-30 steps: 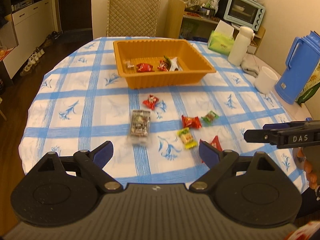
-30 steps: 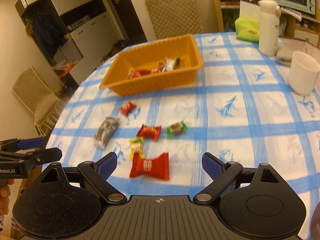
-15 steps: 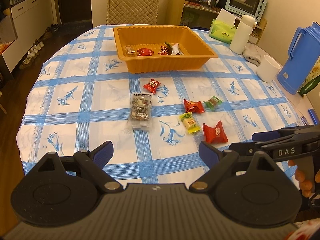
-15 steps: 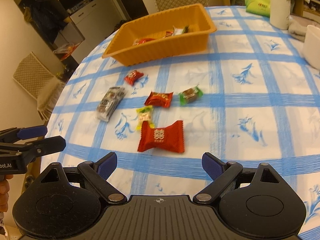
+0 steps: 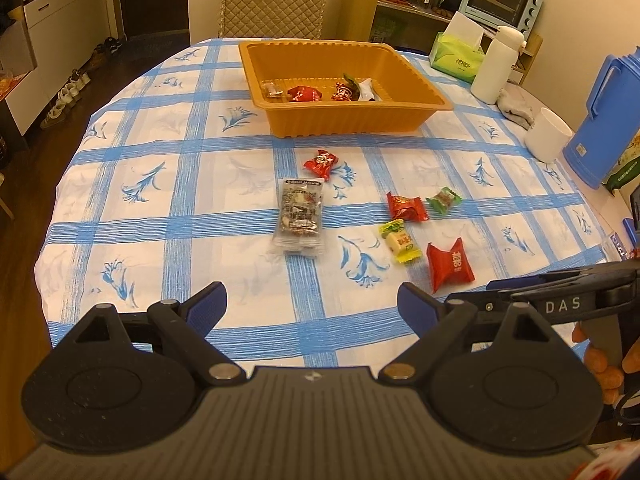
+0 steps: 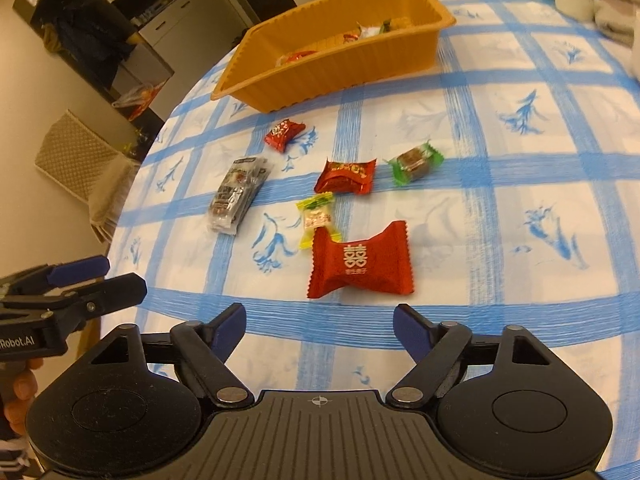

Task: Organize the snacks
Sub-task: 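Withdraw both grippers from the basket toward the remaining candies, then grasp the large red candy packet with the right gripper and lift it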

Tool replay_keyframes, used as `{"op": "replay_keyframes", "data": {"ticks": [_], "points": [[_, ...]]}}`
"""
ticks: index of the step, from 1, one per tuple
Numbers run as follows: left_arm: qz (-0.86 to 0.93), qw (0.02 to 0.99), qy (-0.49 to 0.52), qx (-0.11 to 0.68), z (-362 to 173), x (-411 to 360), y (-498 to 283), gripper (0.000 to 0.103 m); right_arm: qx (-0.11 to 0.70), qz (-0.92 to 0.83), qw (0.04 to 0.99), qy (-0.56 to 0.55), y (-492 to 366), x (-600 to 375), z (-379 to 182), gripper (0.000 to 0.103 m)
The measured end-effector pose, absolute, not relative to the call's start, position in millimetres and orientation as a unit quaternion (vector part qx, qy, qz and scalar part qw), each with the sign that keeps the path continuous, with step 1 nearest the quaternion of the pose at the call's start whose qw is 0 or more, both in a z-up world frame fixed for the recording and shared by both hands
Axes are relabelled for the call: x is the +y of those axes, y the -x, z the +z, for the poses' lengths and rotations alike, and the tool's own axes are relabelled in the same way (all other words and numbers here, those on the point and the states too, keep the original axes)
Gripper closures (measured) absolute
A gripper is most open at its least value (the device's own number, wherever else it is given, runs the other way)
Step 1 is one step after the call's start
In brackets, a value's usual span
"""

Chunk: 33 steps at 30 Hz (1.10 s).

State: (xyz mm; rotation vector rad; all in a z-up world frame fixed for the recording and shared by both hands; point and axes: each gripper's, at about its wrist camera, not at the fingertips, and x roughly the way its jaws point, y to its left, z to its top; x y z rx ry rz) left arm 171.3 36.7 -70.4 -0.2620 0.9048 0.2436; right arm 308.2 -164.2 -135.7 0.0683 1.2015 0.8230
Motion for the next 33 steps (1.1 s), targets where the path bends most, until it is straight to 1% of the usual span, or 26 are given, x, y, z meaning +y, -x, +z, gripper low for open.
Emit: {"op": "replay_keyframes", "data": {"ticks": [11,13,15,19,21,24,28,31,32,33], "points": [[0.119,0.88,0.129,0.441,-77.7,51.5,-175.2,0.012,0.562,0.327,0.751,-0.115,-328.1,-164.4,-146.7,0.027],[0.119,0.879,0.129,0.443,-79.3,53.7,-176.2,0.012,0.558,0.317,0.758,-0.116,-331.7,-163.5,-146.4,0.03],[0.117,0.878,0.13,0.444,-80.8,55.8,-177.5,0.012,0.556,0.308,0.763,-0.115,-335.3,-160.9,-147.0,0.037],[0.115,0.878,0.131,0.447,-83.3,59.6,-180.7,0.012,0.55,0.299,0.773,-0.107,-340.2,-155.2,-147.6,0.042],[0.114,0.877,0.13,0.448,-84.6,61.7,-182.7,0.012,0.545,0.297,0.78,-0.081,-340.1,-148.8,-147.1,0.047],[0.112,0.876,0.13,0.45,-86.3,64.5,-185.9,0.012,0.535,0.3,0.789,-0.03,-336.0,-140.3,-147.3,0.05],[0.109,0.876,0.128,0.452,-87.8,67.8,-191.4,0.012,0.526,0.306,0.794,0.011,-328.9,-134.8,-149.6,0.054],[0.105,0.876,0.126,0.453,-88.9,68.4,-197.0,0.012,0.523,0.308,0.795,0.031,-325.7,-132.6,-151.7,0.062],[0.104,0.877,0.125,0.453,-89.4,68.5,-198.9,0.012,0.522,0.31,0.794,0.036,-325.0,-132.6,-151.9,0.068],[0.102,0.877,0.124,0.453,-90.0,68.6,-200.7,0.013,0.521,0.312,0.794,0.04,-324.8,-131.6,-152.3,0.071]]}}
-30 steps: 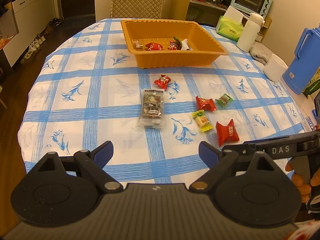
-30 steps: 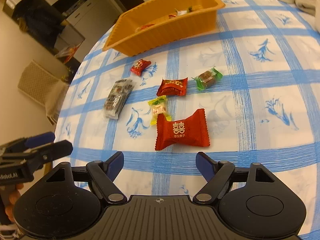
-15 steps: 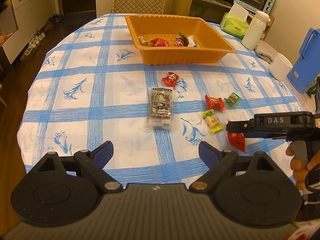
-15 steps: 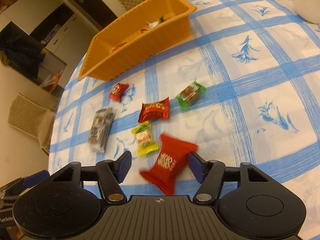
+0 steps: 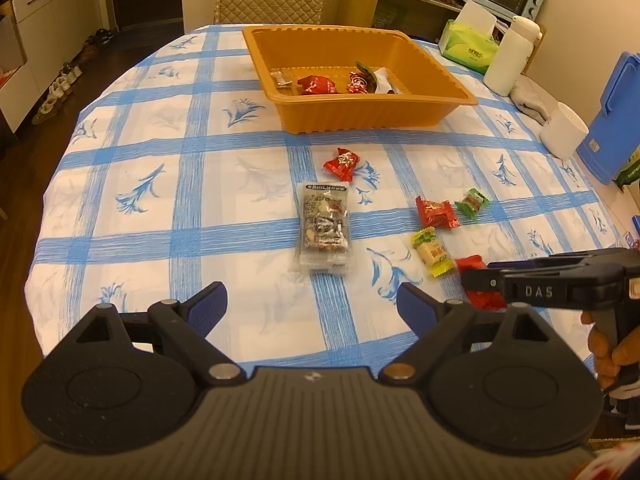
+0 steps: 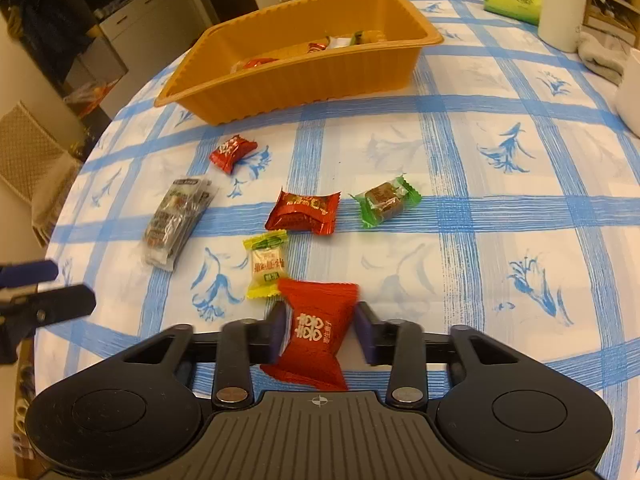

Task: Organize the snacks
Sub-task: 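Grasp the large red candy packet with the right gripper and lift it, then grasp the clear nut packet with the left gripper while the right gripper holds the red packet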

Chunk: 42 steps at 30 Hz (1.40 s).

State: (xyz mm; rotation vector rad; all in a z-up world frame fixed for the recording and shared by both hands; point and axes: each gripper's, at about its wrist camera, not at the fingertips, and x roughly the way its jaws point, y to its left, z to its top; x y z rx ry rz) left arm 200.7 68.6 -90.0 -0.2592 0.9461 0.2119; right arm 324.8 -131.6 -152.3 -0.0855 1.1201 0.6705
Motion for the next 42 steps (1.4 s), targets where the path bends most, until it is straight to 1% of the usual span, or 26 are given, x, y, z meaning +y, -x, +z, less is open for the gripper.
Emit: {"op": "replay_keyframes", "data": {"ticks": [1,2,13,17,23,30,32,34,35,36,37,42], "points": [[0.099,0.877,0.123,0.454,-90.5,68.4,-202.8,0.013,0.519,0.314,0.794,0.042,-324.3,-131.7,-152.2,0.072],[0.097,0.877,0.122,0.455,-91.3,68.1,-205.0,0.013,0.517,0.317,0.794,0.042,-323.6,-132.3,-151.6,0.075],[0.086,0.88,0.102,0.455,-100.9,69.8,-238.3,0.025,0.486,0.305,0.818,0.035,-337.9,-142.0,-127.5,0.076],[0.085,0.879,0.092,0.46,-108.4,70.8,-253.5,0.027,0.482,0.3,0.823,0.031,-343.2,-146.2,-122.6,0.076],[0.082,0.871,0.077,0.478,-125.1,72.8,-276.2,0.038,0.475,0.293,0.83,0.026,-348.8,-151.3,-116.0,0.076],[0.079,0.869,0.067,0.484,-132.6,74.8,-293.1,0.038,0.469,0.283,0.836,0.019,-353.8,-157.6,-110.2,0.076],[0.079,0.868,0.066,0.486,-134.1,75.0,-296.5,0.042,0.469,0.28,0.838,0.018,-354.7,-158.9,-109.6,0.076],[0.079,0.866,0.064,0.489,-136.4,75.3,-298.9,0.049,0.469,0.278,0.838,0.017,-355.7,-160.7,-109.5,0.076],[0.08,0.865,0.063,0.491,-137.6,75.0,-299.7,0.051,0.469,0.277,0.839,0.017,-356.0,-161.2,-109.5,0.076],[0.08,0.864,0.062,0.494,-138.9,75.1,-300.2,0.058,0.469,0.276,0.839,0.016,-356.5,-162.1,-109.6,0.076],[0.081,0.863,0.061,0.495,-140.1,74.9,-300.2,0.061,0.47,0.275,0.839,0.015,-356.8,-162.7,-109.8,0.076],[0.08,0.866,0.046,0.491,-140.0,70.3,-299.5,0.067,0.474,0.273,0.837,0.011,-358.5,-166.3,-112.4,0.076]]}}
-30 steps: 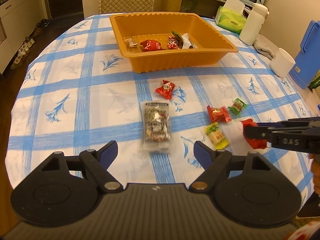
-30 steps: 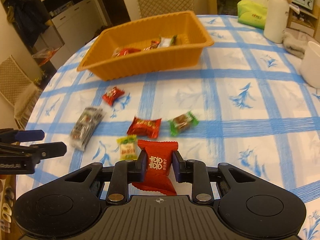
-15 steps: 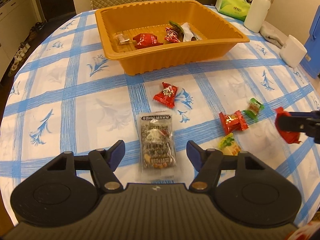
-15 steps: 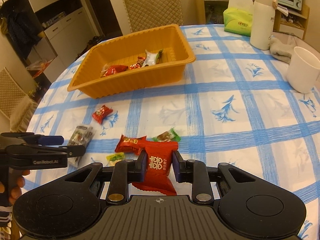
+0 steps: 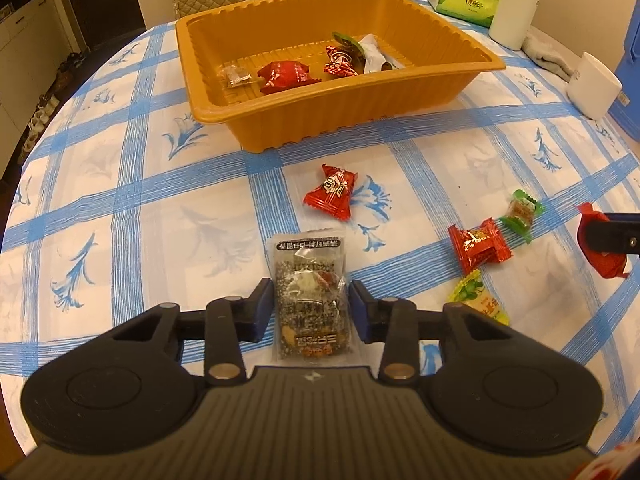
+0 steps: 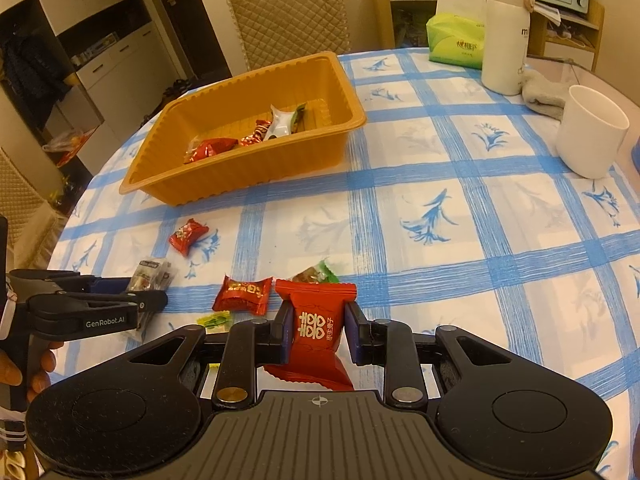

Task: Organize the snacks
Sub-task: 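Grasp the clear nut packet with the left gripper while the right gripper holds the red packet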

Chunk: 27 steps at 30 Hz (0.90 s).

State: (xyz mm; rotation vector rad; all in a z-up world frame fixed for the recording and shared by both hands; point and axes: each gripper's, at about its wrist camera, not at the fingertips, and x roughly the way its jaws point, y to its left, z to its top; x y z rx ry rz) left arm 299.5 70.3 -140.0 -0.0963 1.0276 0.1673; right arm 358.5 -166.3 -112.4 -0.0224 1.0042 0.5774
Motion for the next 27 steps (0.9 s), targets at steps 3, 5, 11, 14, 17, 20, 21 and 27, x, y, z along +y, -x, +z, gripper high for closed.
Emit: {"op": "replay_keyframes", "data": {"ticks": [3,5,11,14,17,20,21,27], "points": [[0.08,0.867,0.045,0.489,-140.2,70.4,-299.4,0.068,0.477,0.272,0.835,0.008,-359.8,-167.0,-114.6,0.076],[0.08,0.867,0.044,0.489,-140.3,70.0,-299.3,0.068,0.479,0.273,0.835,0.007,-360.6,-167.2,-115.9,0.076],[0.085,0.867,0.043,0.489,-138.2,70.7,-298.1,0.068,0.478,0.278,0.833,0.006,-363.4,-166.0,-115.6,0.076],[0.088,0.869,0.05,0.484,-133.3,72.7,-294.2,0.069,0.475,0.281,0.834,0.008,-365.2,-165.0,-114.4,0.076],[0.092,0.873,0.061,0.476,-125.6,75.1,-287.6,0.069,0.474,0.284,0.833,0.009,-366.7,-163.9,-113.6,0.076],[0.099,0.875,0.072,0.469,-116.1,78.7,-280.6,0.069,0.475,0.288,0.831,0.01,-368.3,-162.2,-112.9,0.076],[0.101,0.876,0.077,0.465,-112.2,80.2,-278.2,0.069,0.475,0.29,0.831,0.011,-368.8,-161.5,-112.5,0.076],[0.112,0.888,0.09,0.436,-82.1,88.9,-270.0,0.069,0.47,0.303,0.829,0.012,-373.2,-155.4,-108.1,0.076]]}}
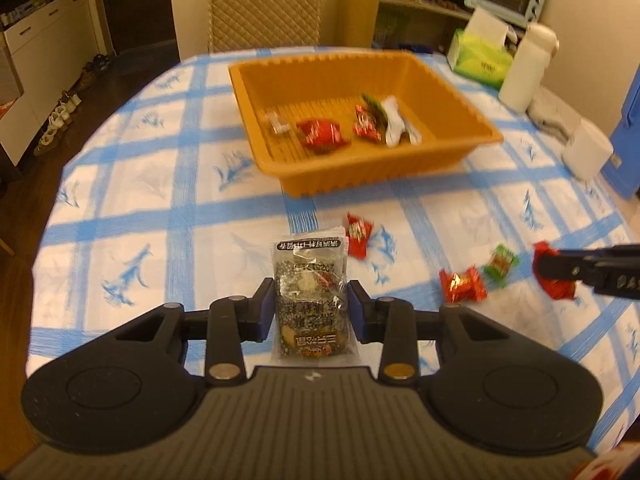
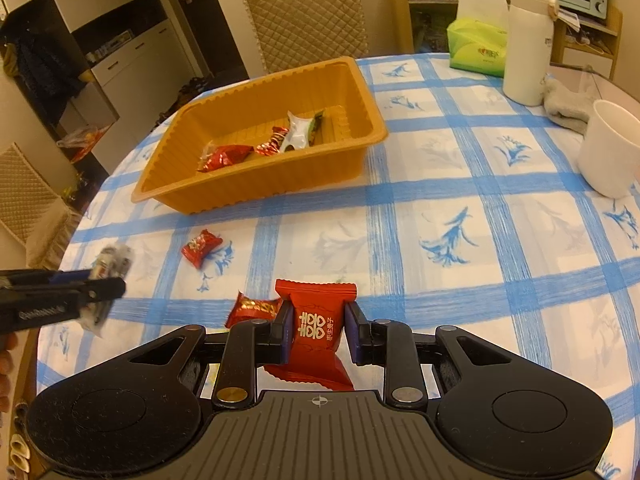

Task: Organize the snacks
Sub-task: 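Grasp the clear nut packet with the left gripper while the right gripper holds the red packet, then carry both packets over the orange basket and open both grippers to drop them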

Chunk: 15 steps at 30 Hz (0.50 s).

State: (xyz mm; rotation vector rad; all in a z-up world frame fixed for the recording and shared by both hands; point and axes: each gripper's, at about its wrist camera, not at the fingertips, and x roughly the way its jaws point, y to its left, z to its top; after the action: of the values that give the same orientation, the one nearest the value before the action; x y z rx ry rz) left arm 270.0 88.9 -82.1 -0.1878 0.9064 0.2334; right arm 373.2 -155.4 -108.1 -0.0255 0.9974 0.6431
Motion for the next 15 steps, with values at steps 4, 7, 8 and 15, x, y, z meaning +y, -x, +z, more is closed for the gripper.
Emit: {"op": "replay_keyframes", "data": {"ticks": [4,7,8,15], "points": [[0.118,0.897,0.093,0.416,-62.9,93.0,-272.4,0.069,0.462,0.313,0.83,0.013,-379.7,-149.4,-102.8,0.076],[0.114,0.903,0.092,0.404,-52.1,93.7,-278.1,0.069,0.455,0.318,0.832,0.012,-388.5,-144.8,-98.0,0.076],[0.112,0.905,0.09,0.4,-48.8,92.8,-281.4,0.069,0.452,0.319,0.833,0.012,-391.8,-142.8,-95.8,0.076],[0.1,0.92,0.08,0.371,-29.0,92.7,-315.9,0.069,0.415,0.328,0.848,0.006,-426.4,-123.7,-73.3,0.076]]}}
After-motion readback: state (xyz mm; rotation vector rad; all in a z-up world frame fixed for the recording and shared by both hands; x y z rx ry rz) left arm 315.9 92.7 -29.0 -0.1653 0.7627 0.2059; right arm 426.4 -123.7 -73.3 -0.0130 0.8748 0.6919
